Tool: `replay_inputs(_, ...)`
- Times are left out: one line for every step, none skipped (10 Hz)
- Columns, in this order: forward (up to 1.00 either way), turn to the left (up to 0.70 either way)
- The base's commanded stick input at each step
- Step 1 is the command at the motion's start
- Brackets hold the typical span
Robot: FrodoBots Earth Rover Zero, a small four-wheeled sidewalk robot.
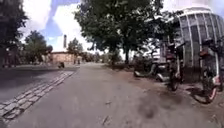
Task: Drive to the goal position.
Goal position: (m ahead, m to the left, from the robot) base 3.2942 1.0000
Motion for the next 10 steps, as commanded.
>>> replay_inputs(0.85,0.01)
replay_inputs(0.85,0.01)
replay_inputs(0.85,0.01)
replay_inputs(0.85,0.01)
replay_inputs(0.85,0.01)
replay_inputs(0.85,0.01)
replay_inputs(0.85,0.01)
replay_inputs(0.85,0.01)
replay_inputs(0.85,0.01)
replay_inputs(0.85,0.01)
